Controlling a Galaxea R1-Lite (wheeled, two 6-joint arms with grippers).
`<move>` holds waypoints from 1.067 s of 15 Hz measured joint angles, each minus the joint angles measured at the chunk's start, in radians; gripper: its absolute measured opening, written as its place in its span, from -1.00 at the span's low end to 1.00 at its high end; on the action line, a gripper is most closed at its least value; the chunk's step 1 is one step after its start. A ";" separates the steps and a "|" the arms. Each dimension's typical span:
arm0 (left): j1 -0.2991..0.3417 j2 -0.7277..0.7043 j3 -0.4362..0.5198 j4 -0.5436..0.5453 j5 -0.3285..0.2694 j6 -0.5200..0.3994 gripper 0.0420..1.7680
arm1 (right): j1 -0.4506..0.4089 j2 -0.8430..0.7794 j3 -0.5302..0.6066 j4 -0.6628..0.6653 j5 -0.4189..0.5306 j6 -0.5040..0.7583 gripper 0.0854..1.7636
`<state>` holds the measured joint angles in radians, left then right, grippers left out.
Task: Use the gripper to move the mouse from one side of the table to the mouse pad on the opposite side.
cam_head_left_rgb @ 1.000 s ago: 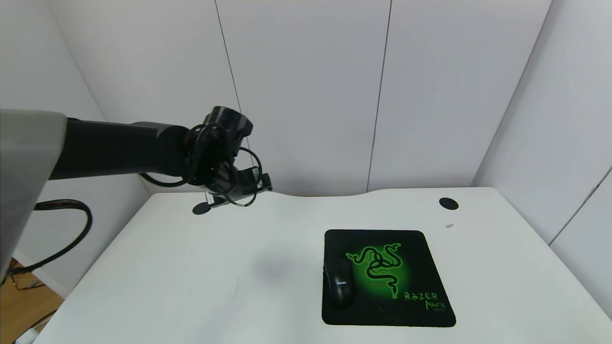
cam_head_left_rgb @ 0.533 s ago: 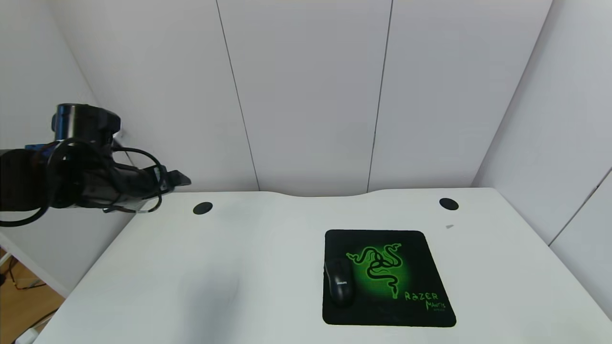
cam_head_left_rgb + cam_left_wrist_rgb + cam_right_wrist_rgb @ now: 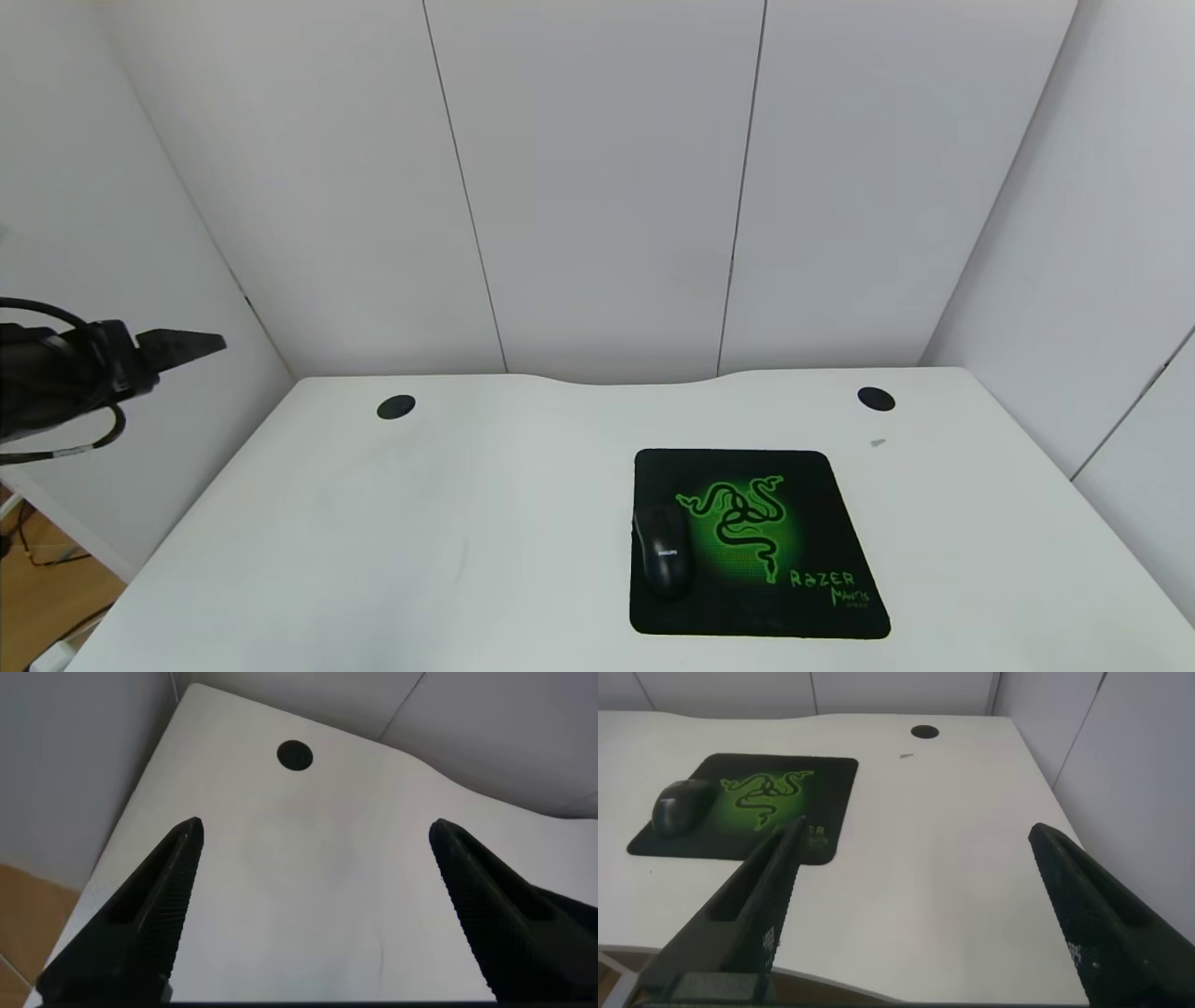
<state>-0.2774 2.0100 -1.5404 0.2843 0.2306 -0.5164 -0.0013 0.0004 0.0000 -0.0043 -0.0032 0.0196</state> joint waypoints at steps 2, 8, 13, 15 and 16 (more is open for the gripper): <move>0.432 -0.413 0.459 -0.287 -0.251 0.256 0.93 | 0.001 0.000 0.000 0.000 0.001 0.000 0.94; 0.557 -1.013 0.934 -0.513 -0.459 0.392 0.94 | 0.001 0.000 0.000 0.000 0.002 0.000 0.94; 0.544 -1.258 1.051 -0.500 -0.493 0.413 0.94 | 0.001 0.000 0.000 0.000 0.001 0.000 0.94; 0.543 -1.286 1.065 -0.498 -0.501 0.415 0.94 | 0.001 0.000 0.000 0.000 0.001 0.000 0.94; 0.543 -1.286 1.065 -0.498 -0.501 0.415 0.94 | 0.001 0.000 0.000 0.000 0.001 0.000 0.94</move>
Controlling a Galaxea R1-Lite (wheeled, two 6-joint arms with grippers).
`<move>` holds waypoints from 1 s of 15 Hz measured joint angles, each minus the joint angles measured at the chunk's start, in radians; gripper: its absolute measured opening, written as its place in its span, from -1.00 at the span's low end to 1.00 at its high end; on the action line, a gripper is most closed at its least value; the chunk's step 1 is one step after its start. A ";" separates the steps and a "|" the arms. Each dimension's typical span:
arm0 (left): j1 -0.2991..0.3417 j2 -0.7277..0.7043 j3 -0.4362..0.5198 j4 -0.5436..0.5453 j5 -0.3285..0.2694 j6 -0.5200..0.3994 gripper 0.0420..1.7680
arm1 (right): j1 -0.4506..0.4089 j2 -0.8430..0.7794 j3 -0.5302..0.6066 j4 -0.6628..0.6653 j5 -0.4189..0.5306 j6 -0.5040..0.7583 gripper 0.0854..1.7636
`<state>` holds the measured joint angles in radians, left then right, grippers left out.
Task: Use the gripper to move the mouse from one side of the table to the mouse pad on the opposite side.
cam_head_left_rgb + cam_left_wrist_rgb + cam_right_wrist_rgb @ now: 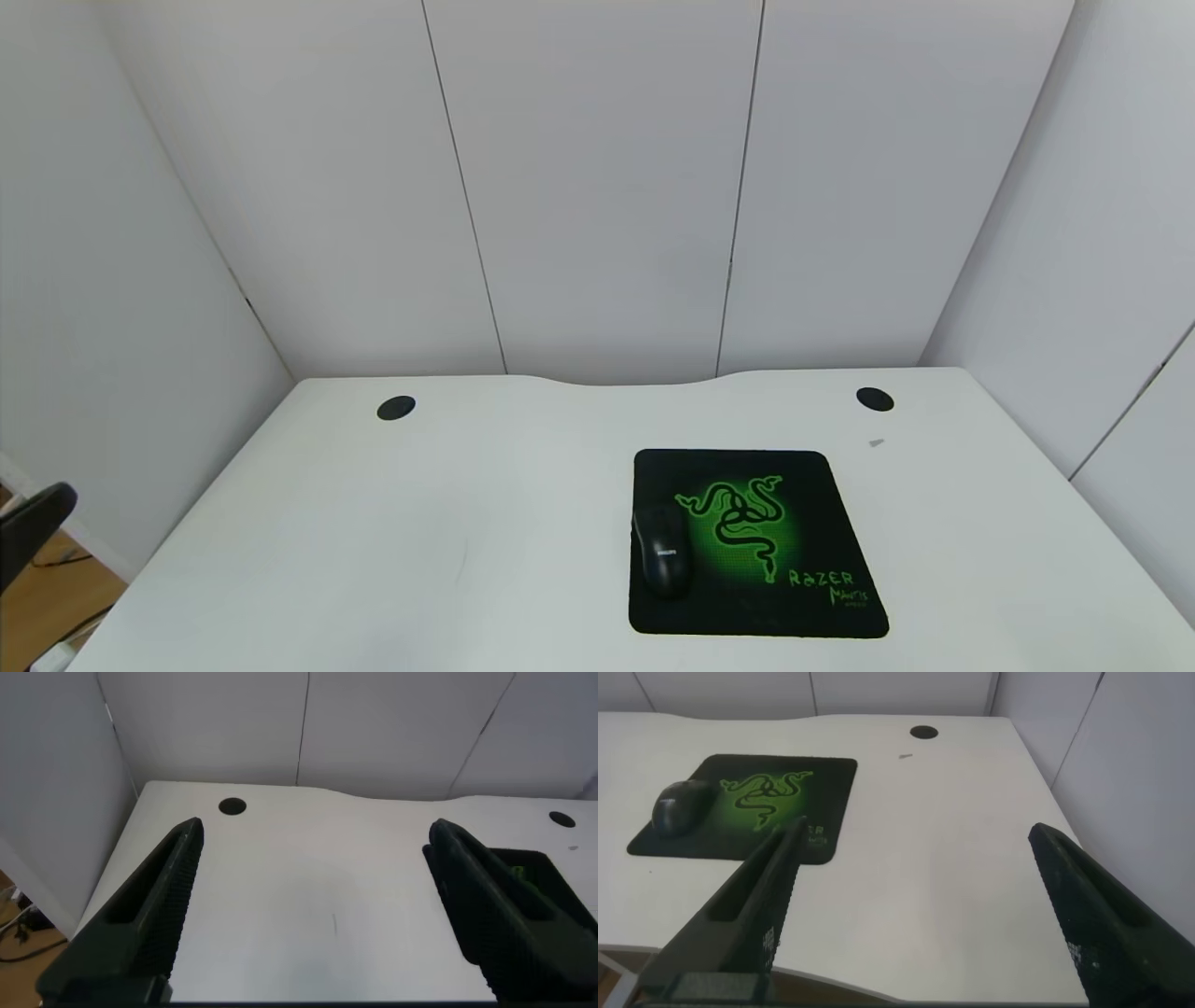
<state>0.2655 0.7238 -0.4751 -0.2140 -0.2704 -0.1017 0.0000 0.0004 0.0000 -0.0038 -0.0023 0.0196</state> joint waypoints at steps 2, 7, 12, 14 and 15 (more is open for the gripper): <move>0.000 -0.003 0.002 0.000 -0.001 0.000 0.94 | 0.000 0.000 0.000 0.000 0.000 0.000 0.94; -0.008 -0.157 0.059 0.003 -0.030 0.002 0.94 | 0.000 0.000 0.000 0.000 0.001 0.000 0.94; -0.102 -0.396 0.137 0.067 -0.050 0.017 0.94 | 0.000 0.000 0.000 0.001 0.000 0.000 0.94; -0.137 -0.429 0.136 0.077 -0.060 0.020 0.94 | 0.001 0.000 0.000 0.001 0.000 0.000 0.94; -0.150 -0.439 0.139 0.085 -0.068 0.020 0.94 | -0.002 0.000 0.000 -0.001 0.000 0.000 0.94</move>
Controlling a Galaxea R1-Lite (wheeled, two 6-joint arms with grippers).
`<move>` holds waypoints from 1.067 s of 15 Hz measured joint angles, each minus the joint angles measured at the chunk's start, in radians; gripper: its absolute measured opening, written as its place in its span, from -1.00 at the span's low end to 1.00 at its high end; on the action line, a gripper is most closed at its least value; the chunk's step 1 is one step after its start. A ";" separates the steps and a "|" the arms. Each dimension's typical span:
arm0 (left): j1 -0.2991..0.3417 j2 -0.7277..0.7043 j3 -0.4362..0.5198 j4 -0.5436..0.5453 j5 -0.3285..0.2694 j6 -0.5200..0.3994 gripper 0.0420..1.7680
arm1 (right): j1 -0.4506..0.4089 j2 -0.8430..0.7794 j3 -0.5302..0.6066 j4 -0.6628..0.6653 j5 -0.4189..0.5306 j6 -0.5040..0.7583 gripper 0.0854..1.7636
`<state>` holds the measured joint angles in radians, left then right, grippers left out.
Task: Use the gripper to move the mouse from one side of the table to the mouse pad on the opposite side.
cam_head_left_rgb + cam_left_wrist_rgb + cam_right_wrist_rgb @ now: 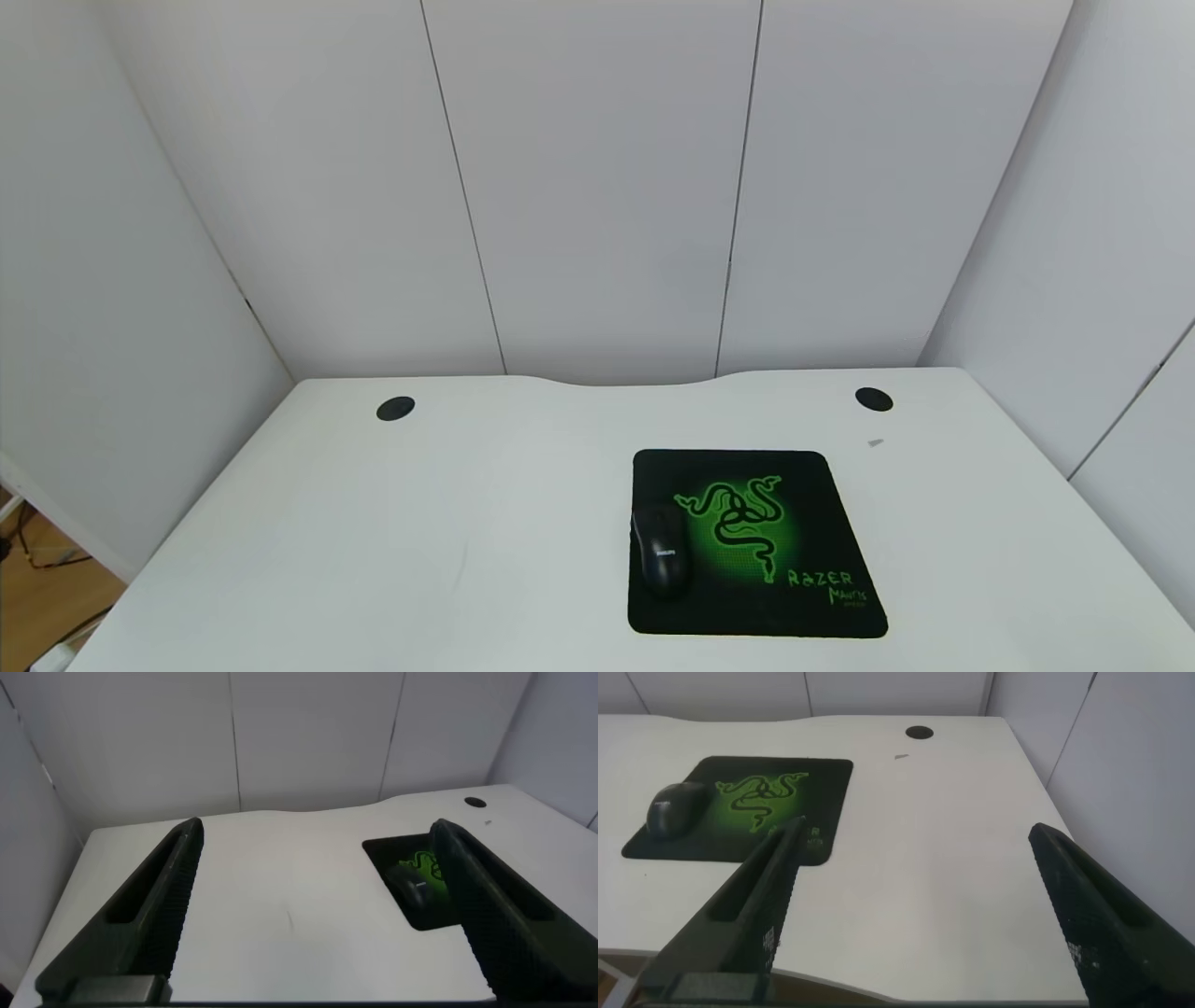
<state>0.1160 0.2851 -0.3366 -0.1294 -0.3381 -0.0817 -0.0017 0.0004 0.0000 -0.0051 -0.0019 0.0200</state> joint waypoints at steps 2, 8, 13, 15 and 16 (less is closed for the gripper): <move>-0.048 -0.013 -0.002 0.000 0.000 0.004 0.94 | 0.001 0.000 0.000 0.000 0.000 0.000 0.94; -0.072 -0.018 -0.003 0.004 0.011 0.005 0.94 | 0.001 0.000 0.000 0.001 0.000 0.000 0.94; -0.116 -0.059 0.004 0.015 0.061 0.008 0.94 | 0.001 0.000 0.000 0.001 0.000 0.000 0.94; -0.119 -0.246 0.058 -0.003 0.136 0.013 0.94 | 0.001 0.000 0.000 0.001 0.000 0.000 0.94; -0.119 -0.280 0.175 -0.092 0.211 0.038 0.94 | 0.002 0.000 0.000 0.001 0.000 0.000 0.94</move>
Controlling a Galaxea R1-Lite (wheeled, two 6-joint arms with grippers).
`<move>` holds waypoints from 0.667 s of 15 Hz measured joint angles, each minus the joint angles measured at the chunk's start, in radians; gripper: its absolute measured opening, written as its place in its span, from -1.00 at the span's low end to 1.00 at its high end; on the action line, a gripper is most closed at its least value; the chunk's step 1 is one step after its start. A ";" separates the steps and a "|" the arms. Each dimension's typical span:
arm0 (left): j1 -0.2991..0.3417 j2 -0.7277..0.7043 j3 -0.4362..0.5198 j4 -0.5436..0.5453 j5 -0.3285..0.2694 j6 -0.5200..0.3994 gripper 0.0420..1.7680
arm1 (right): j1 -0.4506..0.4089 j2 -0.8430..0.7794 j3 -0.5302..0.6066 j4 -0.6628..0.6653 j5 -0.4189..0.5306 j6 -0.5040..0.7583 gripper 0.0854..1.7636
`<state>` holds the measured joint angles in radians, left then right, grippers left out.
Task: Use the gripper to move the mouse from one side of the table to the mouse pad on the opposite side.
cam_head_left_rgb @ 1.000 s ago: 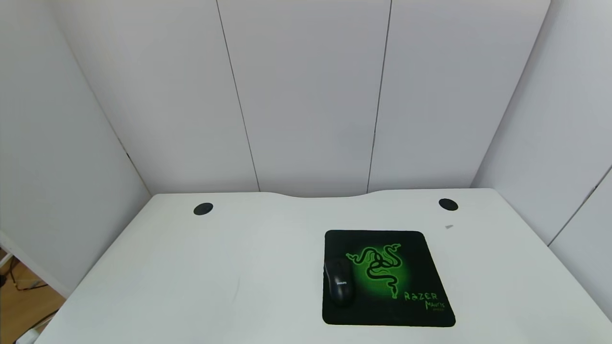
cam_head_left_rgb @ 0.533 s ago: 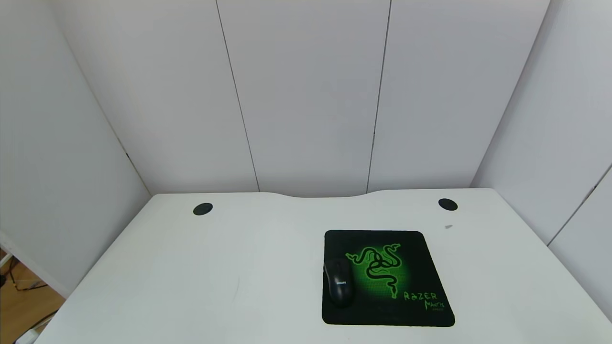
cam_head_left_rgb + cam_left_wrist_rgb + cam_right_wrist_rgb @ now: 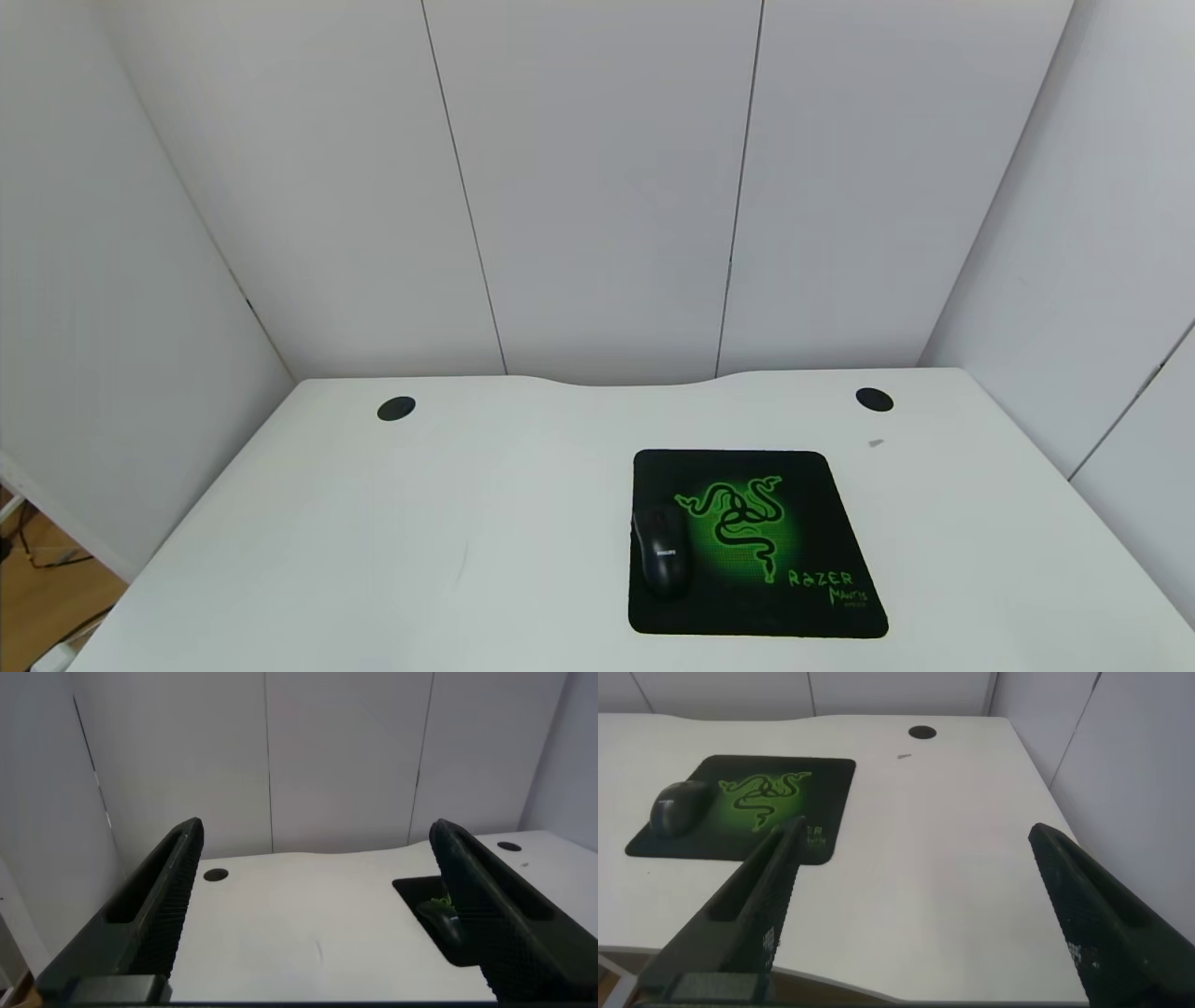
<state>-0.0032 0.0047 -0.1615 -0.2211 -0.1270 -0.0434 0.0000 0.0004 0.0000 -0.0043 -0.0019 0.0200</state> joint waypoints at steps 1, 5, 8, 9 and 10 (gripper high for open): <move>0.000 0.000 0.000 0.000 0.000 0.000 0.94 | 0.000 0.000 0.000 0.000 0.000 0.000 0.94; 0.000 -0.005 0.097 -0.005 0.038 0.040 0.94 | 0.000 0.000 0.000 0.000 0.000 0.000 0.94; 0.000 -0.005 0.155 0.158 0.105 0.065 0.94 | 0.000 0.000 0.000 0.000 0.000 0.000 0.94; 0.000 -0.005 0.160 0.213 0.105 0.048 0.94 | 0.000 0.000 0.000 0.001 0.000 0.000 0.94; 0.000 -0.005 0.160 0.221 0.107 0.023 0.94 | 0.000 0.000 0.000 0.000 0.000 0.000 0.94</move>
